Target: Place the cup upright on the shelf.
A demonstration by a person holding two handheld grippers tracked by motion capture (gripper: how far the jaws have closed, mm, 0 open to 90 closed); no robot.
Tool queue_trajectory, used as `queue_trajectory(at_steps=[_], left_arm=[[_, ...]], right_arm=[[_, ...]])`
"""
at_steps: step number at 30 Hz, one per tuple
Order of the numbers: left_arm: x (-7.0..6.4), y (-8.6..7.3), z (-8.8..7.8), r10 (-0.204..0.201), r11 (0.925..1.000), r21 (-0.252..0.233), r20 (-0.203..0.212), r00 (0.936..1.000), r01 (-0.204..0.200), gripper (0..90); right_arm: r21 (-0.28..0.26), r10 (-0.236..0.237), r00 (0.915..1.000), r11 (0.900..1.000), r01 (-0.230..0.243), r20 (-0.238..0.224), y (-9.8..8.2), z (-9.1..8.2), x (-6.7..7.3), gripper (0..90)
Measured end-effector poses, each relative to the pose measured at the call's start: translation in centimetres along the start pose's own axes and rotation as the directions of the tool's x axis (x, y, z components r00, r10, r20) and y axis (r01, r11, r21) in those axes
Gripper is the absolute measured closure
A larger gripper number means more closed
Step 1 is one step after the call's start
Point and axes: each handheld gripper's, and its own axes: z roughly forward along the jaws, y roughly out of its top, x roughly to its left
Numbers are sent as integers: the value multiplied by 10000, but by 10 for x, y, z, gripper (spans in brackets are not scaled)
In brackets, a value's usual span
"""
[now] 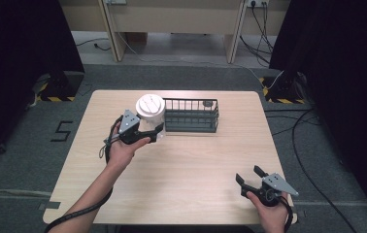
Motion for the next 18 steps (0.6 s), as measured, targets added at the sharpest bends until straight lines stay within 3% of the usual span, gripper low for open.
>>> queue_trajectory(at_steps=[18], left_arm=[[0,14,16,-13,9999,-163,-14,10000,13,174]], right_arm=[[39,14,10000,10000,-13,-98,0,1,-1,198]])
